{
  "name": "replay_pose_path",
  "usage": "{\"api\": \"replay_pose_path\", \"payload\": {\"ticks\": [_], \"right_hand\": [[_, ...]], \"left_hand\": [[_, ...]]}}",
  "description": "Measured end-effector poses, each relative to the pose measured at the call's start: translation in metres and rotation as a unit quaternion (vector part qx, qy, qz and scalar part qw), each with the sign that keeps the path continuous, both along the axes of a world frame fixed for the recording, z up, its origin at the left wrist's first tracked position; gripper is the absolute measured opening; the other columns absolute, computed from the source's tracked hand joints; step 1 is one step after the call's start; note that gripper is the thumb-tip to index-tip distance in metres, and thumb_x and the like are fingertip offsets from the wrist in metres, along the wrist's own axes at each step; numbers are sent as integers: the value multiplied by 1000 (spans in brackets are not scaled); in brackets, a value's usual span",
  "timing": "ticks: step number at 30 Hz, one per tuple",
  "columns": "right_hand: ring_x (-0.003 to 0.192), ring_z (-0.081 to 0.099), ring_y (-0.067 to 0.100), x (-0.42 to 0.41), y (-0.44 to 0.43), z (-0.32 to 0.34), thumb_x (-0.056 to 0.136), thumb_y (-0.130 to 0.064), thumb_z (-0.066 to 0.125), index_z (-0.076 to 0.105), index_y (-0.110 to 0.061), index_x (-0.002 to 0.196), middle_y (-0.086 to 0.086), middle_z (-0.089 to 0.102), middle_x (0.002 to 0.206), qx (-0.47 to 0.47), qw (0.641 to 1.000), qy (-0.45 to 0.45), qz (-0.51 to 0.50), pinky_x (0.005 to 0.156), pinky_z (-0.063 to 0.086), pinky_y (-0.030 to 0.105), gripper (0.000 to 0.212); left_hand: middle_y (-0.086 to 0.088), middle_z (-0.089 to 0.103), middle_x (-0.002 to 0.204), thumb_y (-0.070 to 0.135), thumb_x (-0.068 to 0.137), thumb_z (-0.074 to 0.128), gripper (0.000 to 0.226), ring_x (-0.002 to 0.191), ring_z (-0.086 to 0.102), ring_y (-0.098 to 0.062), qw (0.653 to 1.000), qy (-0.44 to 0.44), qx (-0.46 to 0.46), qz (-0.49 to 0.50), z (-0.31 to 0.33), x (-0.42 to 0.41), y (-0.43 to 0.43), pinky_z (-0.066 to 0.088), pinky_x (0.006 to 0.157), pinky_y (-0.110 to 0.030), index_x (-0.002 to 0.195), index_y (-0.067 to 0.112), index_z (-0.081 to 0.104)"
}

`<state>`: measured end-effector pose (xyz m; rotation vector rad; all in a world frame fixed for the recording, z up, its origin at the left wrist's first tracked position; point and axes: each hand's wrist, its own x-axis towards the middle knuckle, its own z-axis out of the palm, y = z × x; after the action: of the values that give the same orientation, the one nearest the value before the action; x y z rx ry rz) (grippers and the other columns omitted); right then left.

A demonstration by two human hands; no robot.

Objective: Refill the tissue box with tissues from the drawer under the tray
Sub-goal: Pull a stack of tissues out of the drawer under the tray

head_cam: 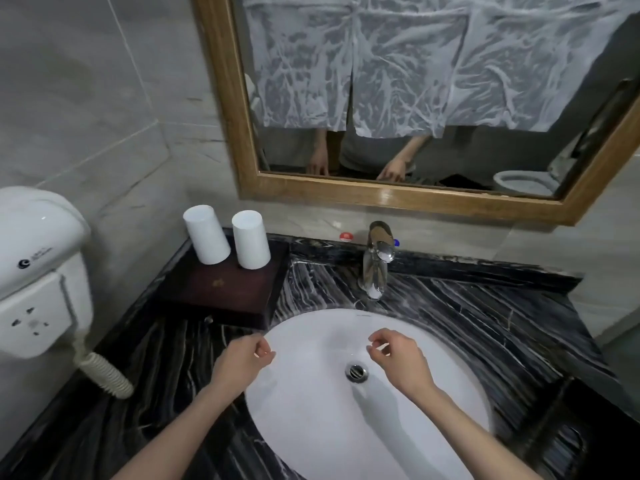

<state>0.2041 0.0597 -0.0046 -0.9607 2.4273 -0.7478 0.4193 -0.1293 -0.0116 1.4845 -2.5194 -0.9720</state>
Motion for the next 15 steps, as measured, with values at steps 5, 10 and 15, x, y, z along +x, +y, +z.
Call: {"api": "replay_pose_path", "payload": {"ticks": [5, 10, 15], "right_hand": [[86, 61, 7, 16, -34, -4, 89, -34, 57, 63, -27, 107, -13, 65, 104, 11, 999, 4, 42, 71, 41, 26, 21], [94, 60, 9, 31, -67, -8, 90, -35, 57, 63, -26, 109, -11, 66, 109, 13, 997, 5, 78, 75, 43, 26, 22], [108, 59, 10, 46, -101, -10, 92, -34, 55, 62, -24, 113, -9, 63, 118, -1, 995, 10, 100, 86, 46, 28, 25]], "left_hand": [[8, 66, 77, 31, 81, 69, 13, 74, 62, -12, 999, 16, -7, 44, -7, 28, -19, 51, 71, -32, 75, 24, 61], [1, 65, 77, 26, 81, 72, 14, 74, 61, -16, 995, 41, -4, 88, -18, 47, -36, 48, 69, -29, 78, 20, 59], [2, 63, 82, 28, 84, 69, 18, 76, 58, -12, 990, 60, 4, 131, -29, 61, -55, 39, 60, -20, 91, 19, 55]]}}
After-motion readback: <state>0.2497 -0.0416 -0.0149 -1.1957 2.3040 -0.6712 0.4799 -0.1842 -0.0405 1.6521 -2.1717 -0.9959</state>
